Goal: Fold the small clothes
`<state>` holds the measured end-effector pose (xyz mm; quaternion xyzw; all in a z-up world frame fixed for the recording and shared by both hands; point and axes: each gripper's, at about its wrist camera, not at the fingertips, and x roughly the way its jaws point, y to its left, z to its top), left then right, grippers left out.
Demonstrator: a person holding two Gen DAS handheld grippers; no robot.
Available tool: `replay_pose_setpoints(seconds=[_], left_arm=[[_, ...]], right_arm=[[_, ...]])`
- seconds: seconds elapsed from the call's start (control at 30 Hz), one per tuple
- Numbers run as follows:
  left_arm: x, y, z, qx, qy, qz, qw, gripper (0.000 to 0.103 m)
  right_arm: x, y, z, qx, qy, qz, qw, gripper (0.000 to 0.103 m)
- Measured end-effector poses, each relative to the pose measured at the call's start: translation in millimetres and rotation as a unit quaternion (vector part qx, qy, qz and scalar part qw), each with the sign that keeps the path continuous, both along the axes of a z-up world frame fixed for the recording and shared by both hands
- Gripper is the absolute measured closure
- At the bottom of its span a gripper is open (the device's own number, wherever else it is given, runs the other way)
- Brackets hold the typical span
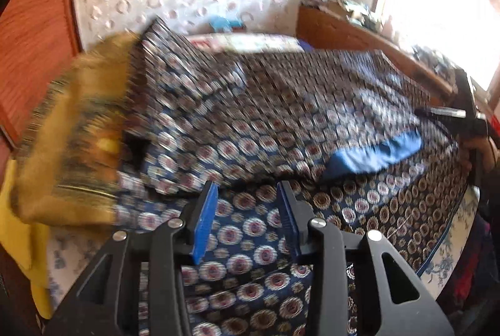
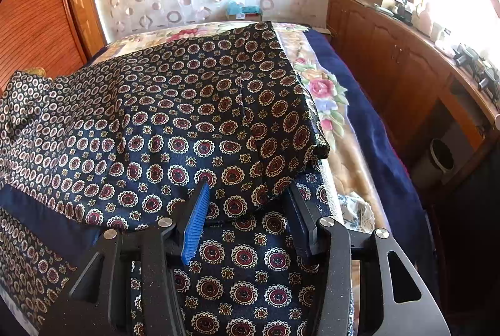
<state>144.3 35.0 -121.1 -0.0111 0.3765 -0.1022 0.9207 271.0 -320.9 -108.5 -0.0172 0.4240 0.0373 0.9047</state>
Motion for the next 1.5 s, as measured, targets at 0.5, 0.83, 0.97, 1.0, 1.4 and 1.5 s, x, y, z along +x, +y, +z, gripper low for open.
replay_pose_setpoints(seconds=[0.5,0.83,0.97,1.0,1.4,1.5], left_arm=[[38,42,21,0.046,-0.027,0.053,0.9972,0.066],[47,38,15,0.072,-0.017,0.014,0.9972,0.100],[46,47,20,0.060,-0.021,0.022,0.9977,0.102],[45,49,21,0.056,-0.022,0.023,0.9979,0.102],[13,56,44,0.007,-0.054,0.015,0.9984,0.103],[-3,58,50,-0.006,-0.064,0.014,0.9978,0.103]], right_arm=[[0,0,0,0.000,0.000,0.001,1.000,0.054],[-1,1,-1,-0.002,-0.001,0.001,1.000,0.054],[-1,1,-1,0.000,-0.001,0.002,1.000,0.054],[-1,1,-1,0.000,0.000,0.003,1.000,0.055],[-8,-6,14,0.026,-0.020,0.026,0.999,0.101],[-23,-10,27,0.035,-0.044,0.031,0.998,0.102]])
